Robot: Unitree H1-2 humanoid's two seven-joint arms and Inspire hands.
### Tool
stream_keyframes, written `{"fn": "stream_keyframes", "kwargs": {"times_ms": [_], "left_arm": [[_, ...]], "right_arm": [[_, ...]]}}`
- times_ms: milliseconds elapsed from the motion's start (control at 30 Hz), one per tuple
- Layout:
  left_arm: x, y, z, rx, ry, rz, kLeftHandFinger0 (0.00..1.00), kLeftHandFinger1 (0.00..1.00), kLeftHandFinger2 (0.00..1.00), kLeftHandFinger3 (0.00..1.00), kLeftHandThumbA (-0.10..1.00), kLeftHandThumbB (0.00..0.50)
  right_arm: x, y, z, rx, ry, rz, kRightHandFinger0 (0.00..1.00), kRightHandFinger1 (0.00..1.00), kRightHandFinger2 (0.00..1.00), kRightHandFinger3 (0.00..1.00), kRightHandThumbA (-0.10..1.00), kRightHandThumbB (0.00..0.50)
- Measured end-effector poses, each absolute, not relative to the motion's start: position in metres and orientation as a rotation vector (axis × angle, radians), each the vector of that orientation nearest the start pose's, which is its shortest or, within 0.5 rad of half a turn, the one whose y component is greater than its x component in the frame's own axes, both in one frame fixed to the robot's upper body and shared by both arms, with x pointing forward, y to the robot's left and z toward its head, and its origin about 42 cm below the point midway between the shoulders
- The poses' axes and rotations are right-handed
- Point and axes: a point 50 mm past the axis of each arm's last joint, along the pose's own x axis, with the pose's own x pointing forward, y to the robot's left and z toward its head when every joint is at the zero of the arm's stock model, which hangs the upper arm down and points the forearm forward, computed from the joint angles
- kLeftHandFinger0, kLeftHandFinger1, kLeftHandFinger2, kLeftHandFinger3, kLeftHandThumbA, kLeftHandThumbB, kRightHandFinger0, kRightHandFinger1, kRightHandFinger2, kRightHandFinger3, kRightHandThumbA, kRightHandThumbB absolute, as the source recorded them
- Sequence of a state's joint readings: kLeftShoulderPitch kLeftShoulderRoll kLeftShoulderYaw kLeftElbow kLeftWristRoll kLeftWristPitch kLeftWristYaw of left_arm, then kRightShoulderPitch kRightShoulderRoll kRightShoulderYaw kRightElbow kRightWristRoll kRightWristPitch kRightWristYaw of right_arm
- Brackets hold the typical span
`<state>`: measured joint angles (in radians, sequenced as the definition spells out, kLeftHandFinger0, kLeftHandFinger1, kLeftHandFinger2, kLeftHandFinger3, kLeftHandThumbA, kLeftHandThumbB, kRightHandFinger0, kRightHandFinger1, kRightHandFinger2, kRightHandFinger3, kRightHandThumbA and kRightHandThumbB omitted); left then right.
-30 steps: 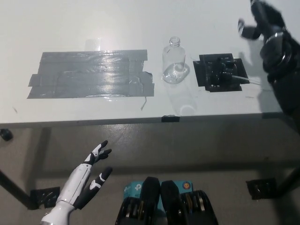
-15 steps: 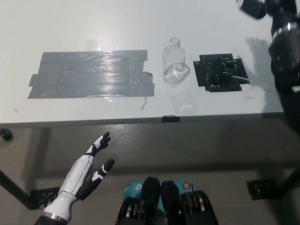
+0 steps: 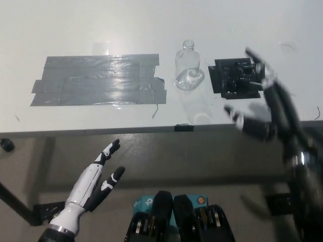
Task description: The robot grabs the black lid of the spray bottle on the desk and places it on the black area of the desk
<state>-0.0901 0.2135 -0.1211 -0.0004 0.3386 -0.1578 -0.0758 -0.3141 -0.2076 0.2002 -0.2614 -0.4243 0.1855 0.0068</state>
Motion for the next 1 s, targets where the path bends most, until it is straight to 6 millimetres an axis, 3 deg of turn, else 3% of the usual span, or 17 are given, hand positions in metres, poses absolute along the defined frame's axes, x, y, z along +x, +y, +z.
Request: {"fn": "stream_keyframes", "kwargs": {"times_ms": [100,300,600,1000], "left_arm": [[0.304,0.230,0.122,0.552,-0.213,-0.242,1.00,1.00,1.00,1.00,1.00,0.001],[0.291,0.229,0.110,0.545,-0.173,-0.245,1.00,1.00,1.00,1.00,0.99,0.000],[0.272,0.231,0.094,0.544,-0.120,-0.253,1.00,1.00,1.00,1.00,0.99,0.007],[0.272,0.230,0.094,0.544,-0.123,-0.254,1.00,1.00,1.00,1.00,0.97,0.012]], "right_arm": [[0.334,-0.189,0.205,-0.602,-0.331,0.154,1.00,1.00,1.00,1.00,0.75,0.174],[0.337,-0.194,0.151,-0.625,-0.199,0.204,1.00,1.00,1.00,1.00,0.70,0.176],[0.325,-0.199,0.118,-0.623,-0.139,0.235,1.00,1.00,1.00,1.00,0.71,0.189],[0.319,-0.200,0.114,-0.634,-0.133,0.237,1.00,1.00,1.00,1.00,0.74,0.189]]}}
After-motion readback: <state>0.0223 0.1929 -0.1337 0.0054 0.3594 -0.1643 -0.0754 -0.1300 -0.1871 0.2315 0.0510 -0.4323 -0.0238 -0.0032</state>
